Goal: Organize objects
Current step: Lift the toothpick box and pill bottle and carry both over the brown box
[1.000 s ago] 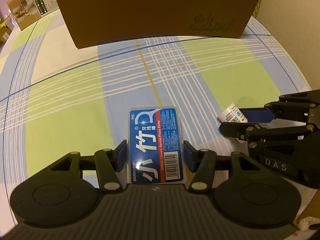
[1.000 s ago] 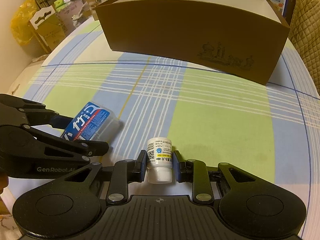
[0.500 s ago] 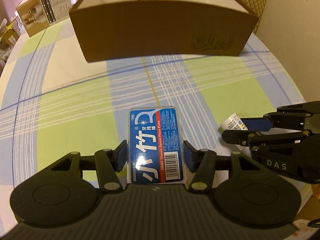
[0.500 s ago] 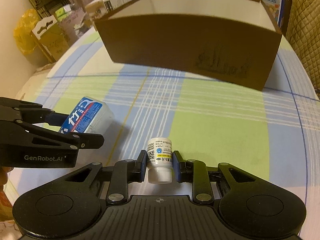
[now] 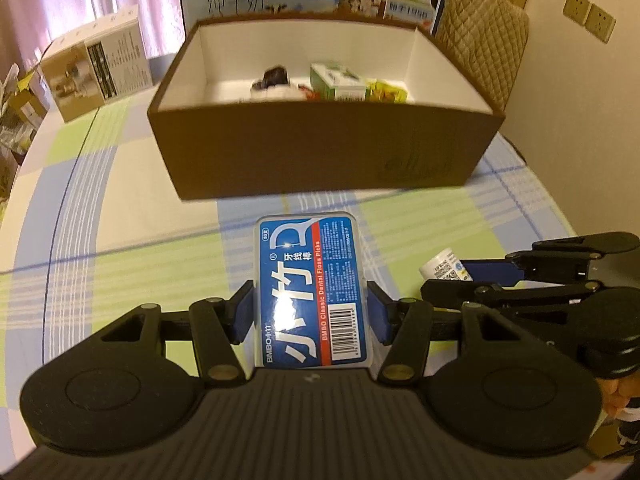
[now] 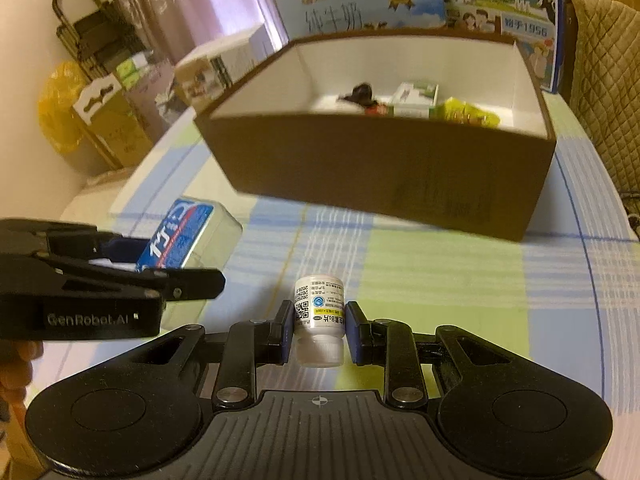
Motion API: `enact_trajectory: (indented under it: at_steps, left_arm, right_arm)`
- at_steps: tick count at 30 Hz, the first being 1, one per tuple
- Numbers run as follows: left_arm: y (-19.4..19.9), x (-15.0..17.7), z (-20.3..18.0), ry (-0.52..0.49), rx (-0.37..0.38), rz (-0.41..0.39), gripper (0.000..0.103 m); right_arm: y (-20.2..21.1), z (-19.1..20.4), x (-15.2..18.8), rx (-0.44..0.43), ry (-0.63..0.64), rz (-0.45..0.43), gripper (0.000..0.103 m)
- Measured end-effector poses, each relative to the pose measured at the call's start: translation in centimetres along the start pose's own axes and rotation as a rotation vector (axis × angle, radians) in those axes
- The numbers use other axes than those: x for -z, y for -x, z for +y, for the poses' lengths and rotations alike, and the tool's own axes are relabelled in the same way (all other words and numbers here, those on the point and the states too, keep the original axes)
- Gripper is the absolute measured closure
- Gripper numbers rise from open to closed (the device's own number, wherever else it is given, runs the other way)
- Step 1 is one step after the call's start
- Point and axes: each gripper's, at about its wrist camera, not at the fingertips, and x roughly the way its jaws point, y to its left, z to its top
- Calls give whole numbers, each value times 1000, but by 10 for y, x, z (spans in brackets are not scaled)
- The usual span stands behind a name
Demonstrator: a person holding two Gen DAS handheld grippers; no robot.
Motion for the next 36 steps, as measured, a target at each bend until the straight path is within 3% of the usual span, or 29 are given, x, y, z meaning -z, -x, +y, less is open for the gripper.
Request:
enact_trajectory:
  at_steps: [18, 29, 36]
  left_arm:
    - [-7, -94, 16, -4, -23, -137, 51]
    - [-35, -147, 33, 12, -53, -171, 51]
    - [-63, -164, 40, 32, -63, -135, 50]
  right_arm:
    - [-2, -19, -108, 10, 24, -184, 79]
    - [-34, -30, -156, 31, 41, -202, 79]
    - [-57, -41, -164, 40, 21, -157, 79]
